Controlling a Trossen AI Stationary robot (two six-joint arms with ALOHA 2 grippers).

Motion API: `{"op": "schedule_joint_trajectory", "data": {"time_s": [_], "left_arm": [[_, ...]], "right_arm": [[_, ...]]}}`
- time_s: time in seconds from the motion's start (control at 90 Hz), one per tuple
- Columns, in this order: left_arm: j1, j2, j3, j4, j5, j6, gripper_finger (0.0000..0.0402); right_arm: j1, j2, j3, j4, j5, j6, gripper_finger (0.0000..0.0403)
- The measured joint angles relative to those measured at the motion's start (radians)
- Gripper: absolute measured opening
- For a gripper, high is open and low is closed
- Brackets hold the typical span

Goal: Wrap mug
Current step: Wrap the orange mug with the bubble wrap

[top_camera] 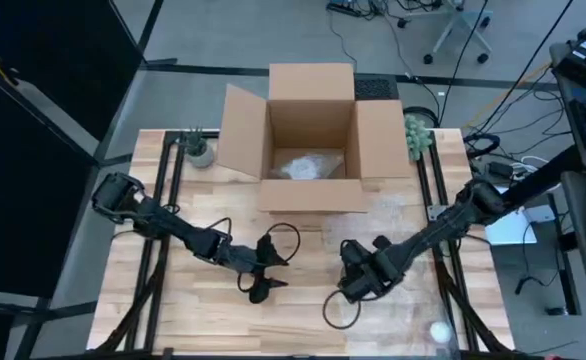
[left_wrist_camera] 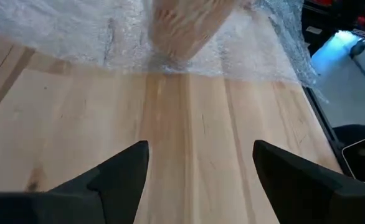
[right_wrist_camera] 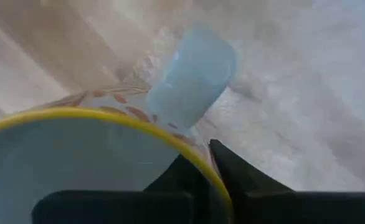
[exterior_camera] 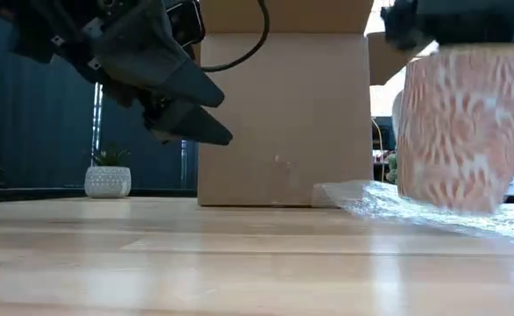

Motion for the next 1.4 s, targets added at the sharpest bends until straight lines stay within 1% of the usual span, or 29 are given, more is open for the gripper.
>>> {"op": "schedule_joint_trajectory", "data": {"time_s": [0.167,0.3,0.422,0.533,0.622,0.711,0.8,0.922,1.067,1.233,1.333,1.4], "left_arm": [[-0.006,0.000,0.000,-0.010,0.001,-0.024,0.0273],[-0.012,0.000,0.000,-0.009,0.002,-0.024,0.0273],[-0.011,0.000,0.000,-0.009,0.003,-0.024,0.0273],[-0.011,0.000,0.000,-0.008,0.003,-0.020,0.0273],[-0.010,0.000,0.000,0.001,0.003,-0.014,0.0273],[-0.003,0.000,0.007,0.001,0.001,0.014,0.0273],[0.005,0.001,0.037,-0.009,-0.007,0.059,0.0273],[0.013,0.013,0.102,-0.037,-0.012,0.141,0.0273],[0.024,0.068,0.182,-0.038,-0.012,0.219,0.0273],[0.044,0.189,0.294,-0.042,0.047,0.223,0.0273],[0.058,0.277,0.372,-0.101,0.058,0.248,0.0273],[0.073,0.335,0.426,-0.149,0.060,0.269,0.0273]], "right_arm": [[-0.051,0.000,-0.037,0.138,-0.018,-0.106,0.0008],[-0.080,0.008,-0.069,0.332,-0.026,-0.191,0.0008],[-0.088,0.049,-0.072,0.475,-0.100,-0.279,0.0009],[-0.077,0.071,-0.072,0.555,-0.116,-0.354,0.0009],[-0.069,0.069,-0.071,0.584,-0.119,-0.406,0.0009],[-0.066,0.049,-0.046,0.525,-0.116,-0.438,0.0008],[-0.053,0.014,0.014,0.451,-0.105,-0.444,0.0008],[-0.012,-0.024,0.072,0.316,-0.094,-0.406,0.0008],[0.057,-0.047,0.084,0.275,-0.100,-0.267,0.0008],[0.165,-0.035,0.080,0.164,-0.096,-0.048,0.0008],[0.223,-0.038,0.083,0.135,-0.091,0.075,0.0008],[0.256,-0.038,0.083,0.107,-0.056,0.144,0.0009]]}}
